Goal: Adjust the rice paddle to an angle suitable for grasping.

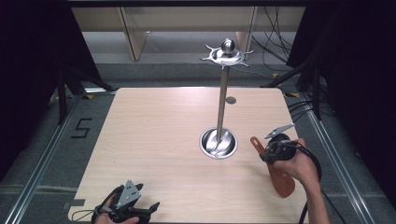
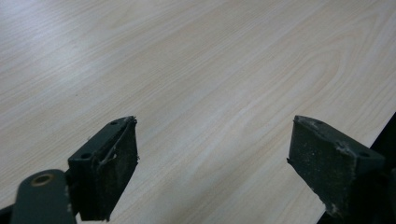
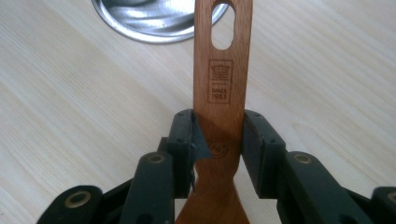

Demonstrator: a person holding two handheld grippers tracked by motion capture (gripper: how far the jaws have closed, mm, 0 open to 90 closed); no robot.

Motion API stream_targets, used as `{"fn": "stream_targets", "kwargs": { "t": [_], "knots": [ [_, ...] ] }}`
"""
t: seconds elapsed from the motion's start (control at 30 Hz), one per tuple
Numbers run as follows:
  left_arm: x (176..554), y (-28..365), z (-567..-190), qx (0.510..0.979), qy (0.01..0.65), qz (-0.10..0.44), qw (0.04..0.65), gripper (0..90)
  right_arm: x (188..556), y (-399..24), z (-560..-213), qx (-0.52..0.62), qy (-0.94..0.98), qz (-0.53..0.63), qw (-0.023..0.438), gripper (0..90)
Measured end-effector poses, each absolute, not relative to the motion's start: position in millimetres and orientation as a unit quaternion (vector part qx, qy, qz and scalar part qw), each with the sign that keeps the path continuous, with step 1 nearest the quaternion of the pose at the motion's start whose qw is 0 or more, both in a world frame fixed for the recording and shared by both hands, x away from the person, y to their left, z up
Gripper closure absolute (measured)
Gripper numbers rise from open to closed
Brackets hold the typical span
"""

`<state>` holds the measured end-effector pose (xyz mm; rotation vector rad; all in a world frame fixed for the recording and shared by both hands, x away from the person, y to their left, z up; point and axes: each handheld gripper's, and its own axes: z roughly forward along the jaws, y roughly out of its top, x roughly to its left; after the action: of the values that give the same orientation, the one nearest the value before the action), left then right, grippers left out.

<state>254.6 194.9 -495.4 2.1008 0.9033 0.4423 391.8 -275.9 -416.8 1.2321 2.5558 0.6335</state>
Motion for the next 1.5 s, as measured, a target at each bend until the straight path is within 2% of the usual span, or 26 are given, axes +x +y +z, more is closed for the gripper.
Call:
{"fn": "stream_targets", "kwargs": {
  "t": [0.2, 0.23, 0.33, 0.37, 0.67, 1.07, 1.1, 1.5],
  "knots": [
    [254.5, 195.1, -495.2, 0.828, 0.356, 0.175, 0.396, 15.1, 385.5, -282.5, -407.0, 0.421, 0.866, 0.239, 0.127, 67.0],
    [254.7, 195.1, -495.2, 0.829, 0.356, 0.175, 0.395, 15.1, 384.7, -284.7, -406.2, 0.421, 0.857, 0.257, 0.147, 67.0],
    [254.4, 195.7, -494.9, 0.831, 0.354, 0.175, 0.392, 15.1, 382.0, -285.2, -401.2, 0.434, 0.849, 0.266, 0.14, 67.0],
    [254.7, 195.7, -494.6, 0.832, 0.353, 0.174, 0.392, 15.1, 383.4, -290.1, -397.7, 0.416, 0.852, 0.278, 0.153, 67.0],
    [254.5, 196.1, -494.8, 0.829, 0.358, 0.174, 0.392, 15.1, 380.3, -294.1, -383.0, 0.416, 0.823, 0.345, 0.175, 67.0],
    [254.4, 196.1, -494.7, 0.828, 0.362, 0.172, 0.393, 15.1, 382.3, -279.7, -367.1, 0.391, 0.804, 0.404, 0.192, 67.1],
    [254.6, 196.0, -494.5, 0.829, 0.36, 0.173, 0.392, 15.1, 383.2, -276.8, -366.0, 0.389, 0.795, 0.417, 0.206, 67.0],
    [255.1, 196.9, -494.5, 0.833, 0.354, 0.176, 0.386, 15.1, 384.5, -273.7, -346.9, 0.372, 0.77, 0.471, 0.214, 67.0]
  ]
}}
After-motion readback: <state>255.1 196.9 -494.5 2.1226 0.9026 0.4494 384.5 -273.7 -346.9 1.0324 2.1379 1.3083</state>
